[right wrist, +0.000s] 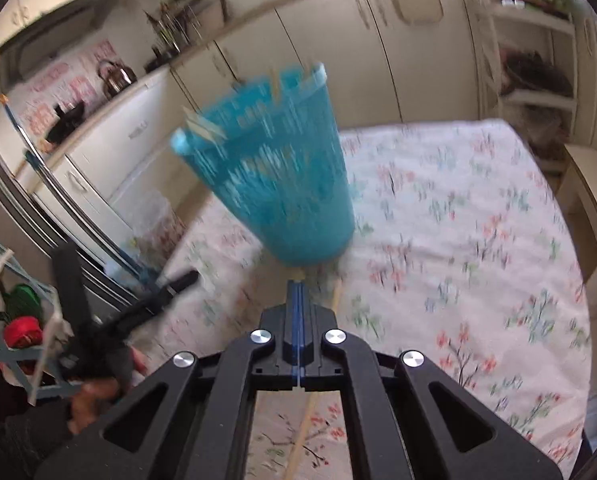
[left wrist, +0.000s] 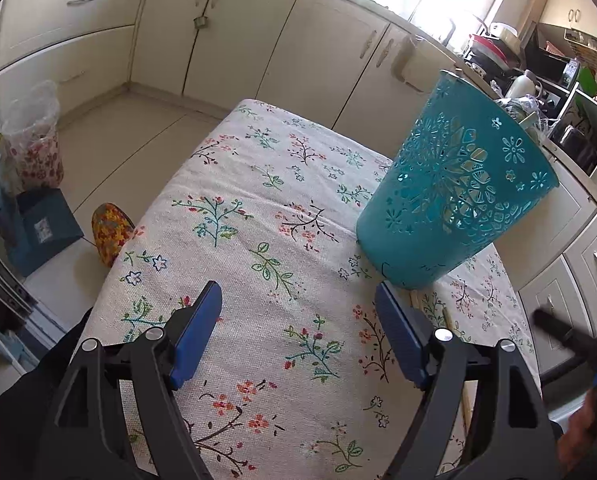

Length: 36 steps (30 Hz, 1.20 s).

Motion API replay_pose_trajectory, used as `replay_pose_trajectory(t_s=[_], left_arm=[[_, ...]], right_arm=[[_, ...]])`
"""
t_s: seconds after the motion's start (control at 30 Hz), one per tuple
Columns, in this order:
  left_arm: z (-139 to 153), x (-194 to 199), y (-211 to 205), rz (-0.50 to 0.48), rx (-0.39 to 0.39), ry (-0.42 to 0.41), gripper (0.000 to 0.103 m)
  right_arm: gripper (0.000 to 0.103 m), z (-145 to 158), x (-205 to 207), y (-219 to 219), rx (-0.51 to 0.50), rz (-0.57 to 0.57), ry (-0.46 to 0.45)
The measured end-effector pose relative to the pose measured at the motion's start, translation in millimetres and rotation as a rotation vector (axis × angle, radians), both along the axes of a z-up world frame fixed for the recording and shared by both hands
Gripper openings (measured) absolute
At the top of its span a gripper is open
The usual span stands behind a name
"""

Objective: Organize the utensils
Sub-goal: 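Grasp a wooden stick from the bundle with the right gripper, then lift the held stick over the teal basket and release it with the right gripper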

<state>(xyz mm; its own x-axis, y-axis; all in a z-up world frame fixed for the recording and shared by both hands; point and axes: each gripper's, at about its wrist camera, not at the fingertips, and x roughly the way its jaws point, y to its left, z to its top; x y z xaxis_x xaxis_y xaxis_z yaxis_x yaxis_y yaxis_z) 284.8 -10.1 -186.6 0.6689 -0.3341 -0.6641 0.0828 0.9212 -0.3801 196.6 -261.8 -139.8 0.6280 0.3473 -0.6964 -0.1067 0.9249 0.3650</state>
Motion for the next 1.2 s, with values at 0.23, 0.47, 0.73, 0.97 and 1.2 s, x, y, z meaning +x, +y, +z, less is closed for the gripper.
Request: replay_pose_trajectory(t_s=[0.23, 0.47, 0.73, 0.97, 1.2], left_arm=[[-2, 1, 2, -0.002, -0.025, 0.007, 0.075], [-2, 1, 2, -0.003, -0.033, 0.008, 0.075], [-3, 2, 2, -0.003, -0.033, 0.008, 0.075], [-4, 2, 1, -0.004, -0.037, 0.01, 0.075], [-6, 3, 0, -0.01, -0.044, 0.011, 0.075]], right_arm=[[0.001, -50, 9, 26, -0.106, 0.0, 0.117], [0.045, -39, 4, 21, -0.125, -0.017, 0.066], [0.02, -49, 16, 35, -0.263, -0.005, 0.101], [0.006, -40, 6, 29, -0.25, 0.003, 0.055], [0.006, 67, -11, -12, 0.094, -0.066, -0.235]])
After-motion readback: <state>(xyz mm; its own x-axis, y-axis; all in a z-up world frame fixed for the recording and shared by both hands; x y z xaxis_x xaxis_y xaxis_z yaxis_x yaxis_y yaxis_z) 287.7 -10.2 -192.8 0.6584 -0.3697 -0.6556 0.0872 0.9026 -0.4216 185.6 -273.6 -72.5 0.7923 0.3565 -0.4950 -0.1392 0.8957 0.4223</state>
